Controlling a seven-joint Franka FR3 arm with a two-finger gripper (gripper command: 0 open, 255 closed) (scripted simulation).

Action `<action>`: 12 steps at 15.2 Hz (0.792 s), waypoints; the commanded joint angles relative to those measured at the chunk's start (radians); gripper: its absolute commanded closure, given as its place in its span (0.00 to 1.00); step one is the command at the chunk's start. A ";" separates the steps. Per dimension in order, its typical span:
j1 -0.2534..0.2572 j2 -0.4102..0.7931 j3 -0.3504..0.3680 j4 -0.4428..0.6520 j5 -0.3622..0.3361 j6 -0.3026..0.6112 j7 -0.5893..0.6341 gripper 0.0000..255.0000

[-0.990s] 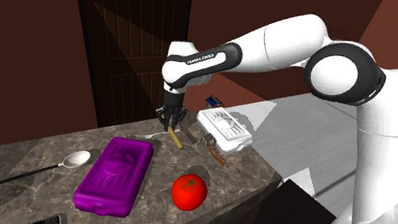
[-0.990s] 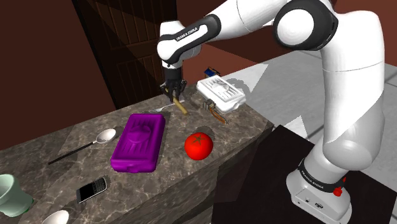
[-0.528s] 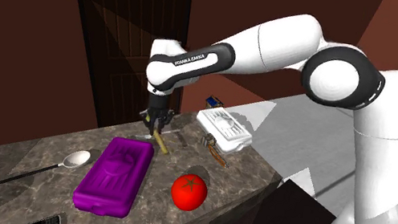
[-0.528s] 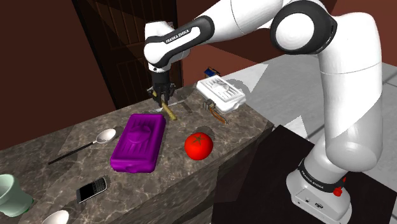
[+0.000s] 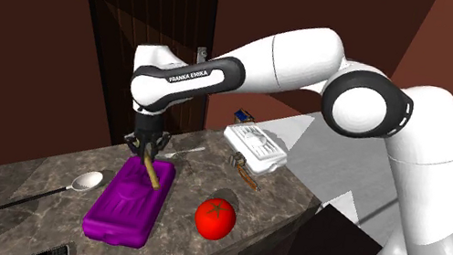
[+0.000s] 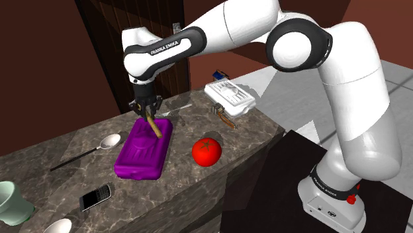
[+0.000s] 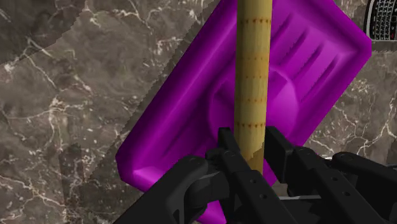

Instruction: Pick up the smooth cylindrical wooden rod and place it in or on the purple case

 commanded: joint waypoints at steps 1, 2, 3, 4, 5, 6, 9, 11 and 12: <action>0.035 0.041 0.004 0.067 -0.009 -0.021 0.040 1.00; 0.054 0.064 0.006 0.106 -0.014 -0.034 0.059 1.00; 0.054 0.068 0.005 0.100 -0.014 -0.024 0.058 1.00; 0.054 0.073 0.005 0.094 -0.014 -0.013 0.057 1.00; 0.054 0.077 0.005 0.088 -0.014 -0.003 0.056 1.00; 0.055 0.082 0.004 0.082 -0.015 0.008 0.056 1.00; 0.055 0.099 0.003 0.068 -0.016 0.037 0.053 1.00; 0.056 0.111 0.002 0.061 -0.017 0.057 0.051 1.00; 0.056 0.117 0.001 0.058 -0.017 0.066 0.050 1.00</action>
